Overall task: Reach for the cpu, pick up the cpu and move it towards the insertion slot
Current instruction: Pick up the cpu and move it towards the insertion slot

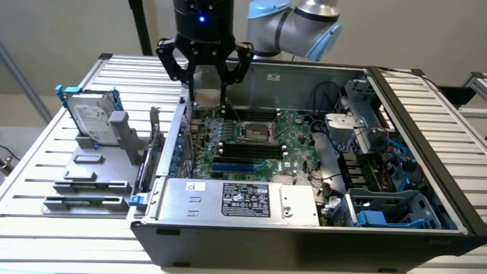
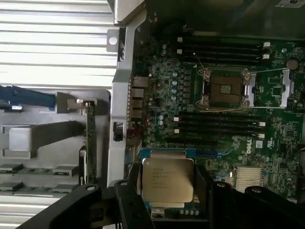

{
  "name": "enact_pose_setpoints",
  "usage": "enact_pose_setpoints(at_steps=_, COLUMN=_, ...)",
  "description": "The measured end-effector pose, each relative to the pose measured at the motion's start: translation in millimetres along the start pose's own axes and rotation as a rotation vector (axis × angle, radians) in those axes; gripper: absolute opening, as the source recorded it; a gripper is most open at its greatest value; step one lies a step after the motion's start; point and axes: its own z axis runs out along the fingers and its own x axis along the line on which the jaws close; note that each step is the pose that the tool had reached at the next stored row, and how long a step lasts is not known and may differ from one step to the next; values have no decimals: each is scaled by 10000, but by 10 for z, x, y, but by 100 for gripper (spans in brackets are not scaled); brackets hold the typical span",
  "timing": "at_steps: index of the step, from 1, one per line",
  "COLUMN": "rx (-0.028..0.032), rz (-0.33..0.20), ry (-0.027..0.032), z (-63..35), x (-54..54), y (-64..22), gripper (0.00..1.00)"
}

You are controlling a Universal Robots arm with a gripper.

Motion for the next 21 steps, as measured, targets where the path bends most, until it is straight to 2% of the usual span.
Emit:
enact_pose_setpoints(at_steps=7, rx=1, rz=0, ry=0, z=22, x=-264, y=135, gripper=55)
enact_pose_setpoints(at_steps=21, rx=11, rz=1, ry=1, z=120, x=-629, y=594, gripper=55)
